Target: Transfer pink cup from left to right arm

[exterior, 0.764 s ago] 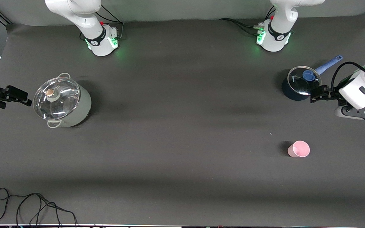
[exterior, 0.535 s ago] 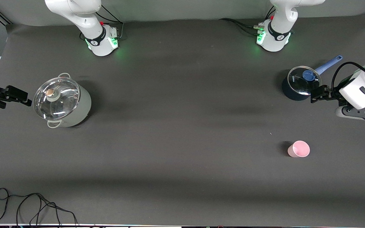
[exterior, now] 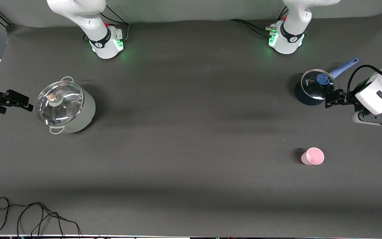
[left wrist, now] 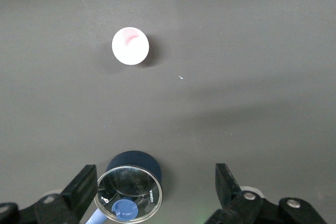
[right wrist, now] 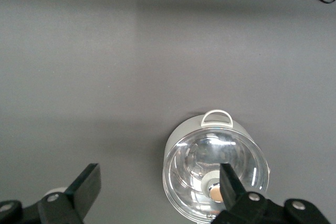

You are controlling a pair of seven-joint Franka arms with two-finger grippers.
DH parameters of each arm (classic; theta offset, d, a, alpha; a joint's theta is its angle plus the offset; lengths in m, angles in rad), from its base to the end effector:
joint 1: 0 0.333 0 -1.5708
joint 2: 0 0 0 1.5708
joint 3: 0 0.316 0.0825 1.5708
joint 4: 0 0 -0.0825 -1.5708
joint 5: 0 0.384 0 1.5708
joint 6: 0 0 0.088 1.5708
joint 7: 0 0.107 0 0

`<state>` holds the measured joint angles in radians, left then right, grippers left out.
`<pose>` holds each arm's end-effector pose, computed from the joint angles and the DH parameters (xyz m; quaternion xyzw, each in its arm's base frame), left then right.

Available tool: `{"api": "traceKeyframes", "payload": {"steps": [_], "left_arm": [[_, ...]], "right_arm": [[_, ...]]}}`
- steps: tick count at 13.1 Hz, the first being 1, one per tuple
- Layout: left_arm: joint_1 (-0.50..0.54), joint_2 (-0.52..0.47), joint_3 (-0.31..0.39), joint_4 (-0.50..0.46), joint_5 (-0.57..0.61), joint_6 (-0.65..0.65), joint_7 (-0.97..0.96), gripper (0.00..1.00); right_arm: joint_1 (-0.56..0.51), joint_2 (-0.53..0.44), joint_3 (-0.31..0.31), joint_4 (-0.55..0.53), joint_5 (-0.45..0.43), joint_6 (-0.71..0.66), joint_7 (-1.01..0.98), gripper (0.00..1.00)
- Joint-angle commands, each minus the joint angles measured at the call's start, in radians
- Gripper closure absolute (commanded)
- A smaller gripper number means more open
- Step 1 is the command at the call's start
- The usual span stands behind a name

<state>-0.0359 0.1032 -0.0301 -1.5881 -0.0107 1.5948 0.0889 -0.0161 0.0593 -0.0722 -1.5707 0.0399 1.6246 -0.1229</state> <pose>0.5817 -0.0388 0.5596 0.9958 -0.0769 -0.0481 0.0074 0.5749 -0.0456 0.5959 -0.9997 -0.0162 0.0007 0.0180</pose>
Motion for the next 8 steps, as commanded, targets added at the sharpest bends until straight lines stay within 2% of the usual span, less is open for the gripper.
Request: {"api": "traceKeyframes", "payload": {"steps": [1,6,8], "left_arm": [[0.016,-0.013,0.003,-0.015,0.003,0.013,0.076,0.0],[0.111,0.024,0.001,0.003,-0.012,0.071,0.49,0.0],[0.149,0.042,0.003,0.003,-0.06,0.097,0.656,0.0]], "right_arm": [[0.002,0.0,-0.001,0.006,-0.014,-0.008,0.009,0.0],[0.002,-0.001,-0.001,0.008,-0.014,-0.008,0.011,0.0],[0.004,-0.001,-0.001,0.006,-0.014,-0.008,0.011,0.0]]}}
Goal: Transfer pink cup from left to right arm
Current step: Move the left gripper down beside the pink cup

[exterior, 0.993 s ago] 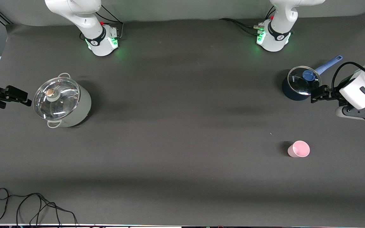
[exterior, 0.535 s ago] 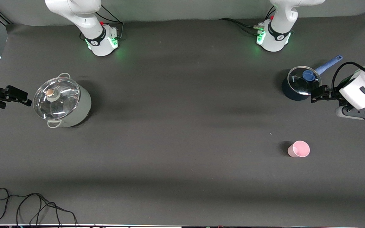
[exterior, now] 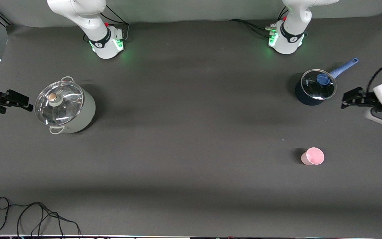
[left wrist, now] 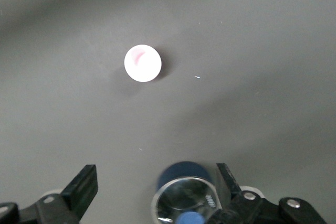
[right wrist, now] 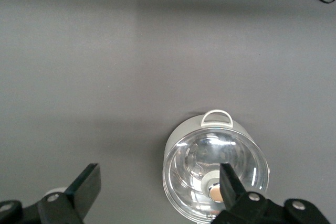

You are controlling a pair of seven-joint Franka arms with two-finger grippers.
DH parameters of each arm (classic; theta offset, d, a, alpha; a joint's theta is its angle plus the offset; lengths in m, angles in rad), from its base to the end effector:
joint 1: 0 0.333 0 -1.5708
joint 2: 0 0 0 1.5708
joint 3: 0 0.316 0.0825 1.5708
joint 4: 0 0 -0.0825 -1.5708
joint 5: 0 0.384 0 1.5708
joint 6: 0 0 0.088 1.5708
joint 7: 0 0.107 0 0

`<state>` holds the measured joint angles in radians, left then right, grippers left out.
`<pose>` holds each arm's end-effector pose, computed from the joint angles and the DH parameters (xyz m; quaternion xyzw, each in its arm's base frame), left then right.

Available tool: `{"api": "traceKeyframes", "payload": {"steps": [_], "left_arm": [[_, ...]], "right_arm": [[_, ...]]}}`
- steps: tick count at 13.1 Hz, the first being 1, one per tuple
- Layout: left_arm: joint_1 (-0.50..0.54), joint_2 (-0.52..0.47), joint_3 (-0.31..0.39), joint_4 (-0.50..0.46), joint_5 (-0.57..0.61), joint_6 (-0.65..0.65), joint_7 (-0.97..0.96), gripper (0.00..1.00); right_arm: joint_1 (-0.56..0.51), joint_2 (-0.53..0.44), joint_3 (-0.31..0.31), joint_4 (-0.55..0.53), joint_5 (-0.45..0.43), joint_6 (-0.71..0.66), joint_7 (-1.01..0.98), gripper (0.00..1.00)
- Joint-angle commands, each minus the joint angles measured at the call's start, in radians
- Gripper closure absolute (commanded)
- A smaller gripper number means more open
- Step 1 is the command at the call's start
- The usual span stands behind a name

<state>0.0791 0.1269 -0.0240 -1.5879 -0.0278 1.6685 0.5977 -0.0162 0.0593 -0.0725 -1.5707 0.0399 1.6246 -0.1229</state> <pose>0.5958 0.0309 0.5517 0.9635 -0.2662 -0.0170 0.0219 0.5749 -0.0458 0.5959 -0.9997 -0.0160 0.0007 0.0180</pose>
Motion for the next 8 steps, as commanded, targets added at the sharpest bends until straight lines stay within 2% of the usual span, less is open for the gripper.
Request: {"api": "traceKeyframes", "payload": {"steps": [1,3,7,8], "left_arm": [[0.06,0.031,-0.004,0.003,-0.073,0.036,0.219,0.0],[0.117,0.072,-0.004,0.012,-0.148,0.057,0.405,0.01],[0.244,0.218,-0.004,0.092,-0.352,0.037,0.761,0.01],[0.281,0.247,-0.004,0.106,-0.372,0.039,0.833,0.01]], "right_arm": [[0.002,-0.001,-0.001,0.006,-0.014,-0.009,0.011,0.0],[0.004,0.0,-0.001,0.008,-0.014,-0.009,0.011,0.0],[0.004,0.0,-0.001,0.008,-0.014,-0.009,0.011,0.0],[0.004,0.0,-0.001,0.009,-0.014,-0.008,0.012,0.0]]}}
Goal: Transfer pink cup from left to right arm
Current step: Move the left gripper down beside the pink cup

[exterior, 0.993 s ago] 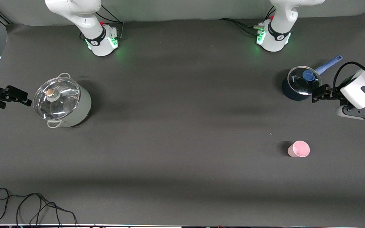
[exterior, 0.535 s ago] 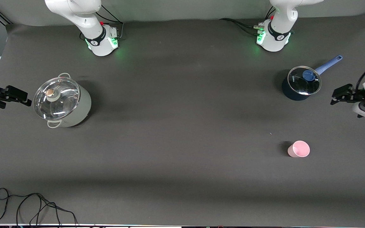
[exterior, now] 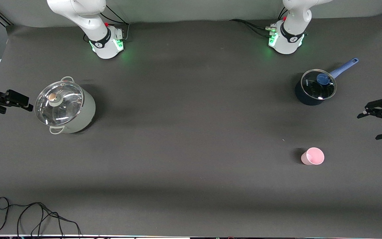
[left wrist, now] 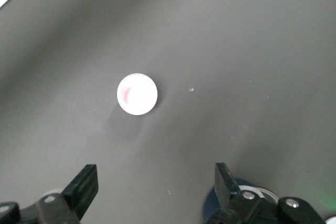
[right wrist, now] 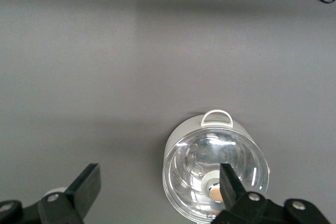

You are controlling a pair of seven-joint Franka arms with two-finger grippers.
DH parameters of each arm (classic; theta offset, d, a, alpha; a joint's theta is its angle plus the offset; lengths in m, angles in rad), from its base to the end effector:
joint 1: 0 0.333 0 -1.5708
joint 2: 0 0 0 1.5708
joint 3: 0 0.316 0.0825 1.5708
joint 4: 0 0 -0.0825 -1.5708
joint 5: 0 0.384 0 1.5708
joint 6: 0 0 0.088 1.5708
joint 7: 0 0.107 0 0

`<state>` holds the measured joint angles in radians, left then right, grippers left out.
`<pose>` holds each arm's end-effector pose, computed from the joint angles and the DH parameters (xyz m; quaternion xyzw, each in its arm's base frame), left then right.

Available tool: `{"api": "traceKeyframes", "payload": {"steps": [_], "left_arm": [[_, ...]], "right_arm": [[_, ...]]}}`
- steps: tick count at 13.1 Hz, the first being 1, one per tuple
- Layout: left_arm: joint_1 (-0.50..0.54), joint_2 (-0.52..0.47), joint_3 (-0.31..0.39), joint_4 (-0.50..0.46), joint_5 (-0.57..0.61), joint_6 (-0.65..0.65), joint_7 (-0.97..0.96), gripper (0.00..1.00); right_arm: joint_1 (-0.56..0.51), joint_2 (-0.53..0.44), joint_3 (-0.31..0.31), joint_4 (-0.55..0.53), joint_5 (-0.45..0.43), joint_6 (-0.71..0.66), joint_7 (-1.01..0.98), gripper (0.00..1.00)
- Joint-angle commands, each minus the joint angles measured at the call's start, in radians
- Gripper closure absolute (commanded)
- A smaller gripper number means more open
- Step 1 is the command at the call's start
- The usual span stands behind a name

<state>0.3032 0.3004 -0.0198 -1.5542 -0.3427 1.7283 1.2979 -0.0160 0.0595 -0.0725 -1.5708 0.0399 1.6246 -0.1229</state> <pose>0.6221 0.1505 0.4702 0.8774 -0.4446 0.0766 0.1633 0.5749 -0.0457 0.5957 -0.9997 -0.0161 0.0009 0.0180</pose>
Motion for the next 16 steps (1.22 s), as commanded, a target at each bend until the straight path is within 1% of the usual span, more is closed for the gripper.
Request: {"api": "traceKeyframes", "payload": {"steps": [1,2,4,6,10,14,16], "left_arm": [[0.082,0.1,-0.009,0.082,-0.062,-0.023,0.186,0.01],[0.103,0.118,-0.011,0.083,-0.068,-0.023,0.233,0.01],[0.14,0.164,-0.009,0.083,-0.14,-0.023,0.328,0.01],[0.16,0.232,-0.011,0.083,-0.212,-0.018,0.403,0.01],[0.185,0.383,-0.011,0.091,-0.43,-0.022,0.627,0.01],[0.212,0.474,-0.015,0.111,-0.532,-0.026,0.848,0.01],[0.229,0.518,-0.017,0.112,-0.574,-0.068,0.926,0.01]], "right_arm": [[0.004,0.0,-0.001,0.008,-0.014,-0.008,0.012,0.0],[0.004,0.0,-0.001,0.008,-0.014,-0.009,0.012,0.0],[0.004,0.0,-0.001,0.008,-0.014,-0.009,0.012,0.0],[0.004,0.0,-0.001,0.008,-0.014,-0.008,0.011,0.0],[0.004,0.002,0.0,0.009,-0.014,-0.008,0.011,0.0],[0.004,0.003,0.0,0.008,-0.014,-0.006,0.011,0.0],[0.002,0.003,-0.001,0.008,-0.014,-0.006,0.011,0.0]]}}
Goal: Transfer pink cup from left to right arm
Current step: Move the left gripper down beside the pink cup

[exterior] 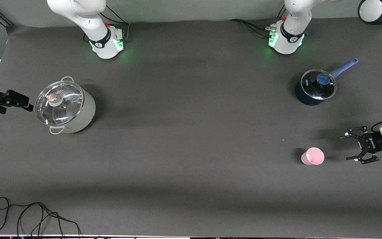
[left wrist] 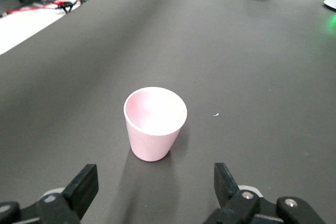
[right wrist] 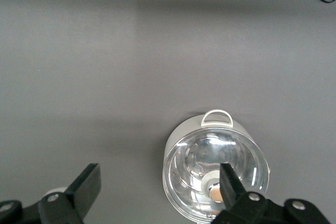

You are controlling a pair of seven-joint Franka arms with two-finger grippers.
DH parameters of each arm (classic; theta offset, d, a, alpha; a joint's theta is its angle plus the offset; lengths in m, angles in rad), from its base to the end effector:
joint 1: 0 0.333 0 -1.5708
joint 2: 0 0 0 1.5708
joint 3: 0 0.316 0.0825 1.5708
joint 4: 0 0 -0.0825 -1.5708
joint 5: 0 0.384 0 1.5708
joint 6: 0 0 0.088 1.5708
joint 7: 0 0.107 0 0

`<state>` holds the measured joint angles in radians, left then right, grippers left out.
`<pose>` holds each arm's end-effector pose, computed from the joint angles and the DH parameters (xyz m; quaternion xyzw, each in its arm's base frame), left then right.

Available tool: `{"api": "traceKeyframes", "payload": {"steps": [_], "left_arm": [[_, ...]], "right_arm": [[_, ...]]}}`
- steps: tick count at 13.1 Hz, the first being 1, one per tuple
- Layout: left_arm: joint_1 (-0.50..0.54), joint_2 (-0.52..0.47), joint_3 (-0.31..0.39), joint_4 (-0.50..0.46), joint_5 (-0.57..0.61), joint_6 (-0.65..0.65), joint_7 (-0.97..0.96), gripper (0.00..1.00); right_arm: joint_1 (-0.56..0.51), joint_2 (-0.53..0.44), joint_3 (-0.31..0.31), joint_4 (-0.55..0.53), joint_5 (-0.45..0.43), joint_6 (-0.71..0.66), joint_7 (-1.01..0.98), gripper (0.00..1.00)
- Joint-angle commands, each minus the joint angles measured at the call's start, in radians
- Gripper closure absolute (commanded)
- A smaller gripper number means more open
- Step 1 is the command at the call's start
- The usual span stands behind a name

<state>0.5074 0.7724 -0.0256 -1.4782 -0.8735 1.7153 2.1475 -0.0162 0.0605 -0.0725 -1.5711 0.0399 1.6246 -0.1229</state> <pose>0.6280 0.2509 0.2149 0.7113 -0.5289 0.3226 0.3322 0.5752 -0.0458 0.5950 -0.9997 -0.0160 0.0015 0.0180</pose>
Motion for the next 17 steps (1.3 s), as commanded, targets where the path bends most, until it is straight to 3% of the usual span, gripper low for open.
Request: {"api": "traceKeyframes", "payload": {"steps": [1,8,17], "left_arm": [[0.033,0.074,-0.011,0.039,-0.074,-0.089,0.11,0.01],[0.074,0.241,-0.013,0.115,-0.209,-0.218,0.215,0.01],[0.059,0.292,-0.056,0.115,-0.24,-0.154,0.25,0.01]], "right_arm": [[0.002,0.004,0.0,0.008,-0.014,-0.006,0.011,0.0],[0.002,0.004,-0.001,0.008,-0.014,-0.005,0.011,0.0],[-0.001,0.004,-0.001,0.008,-0.014,-0.005,0.009,0.0]]}}
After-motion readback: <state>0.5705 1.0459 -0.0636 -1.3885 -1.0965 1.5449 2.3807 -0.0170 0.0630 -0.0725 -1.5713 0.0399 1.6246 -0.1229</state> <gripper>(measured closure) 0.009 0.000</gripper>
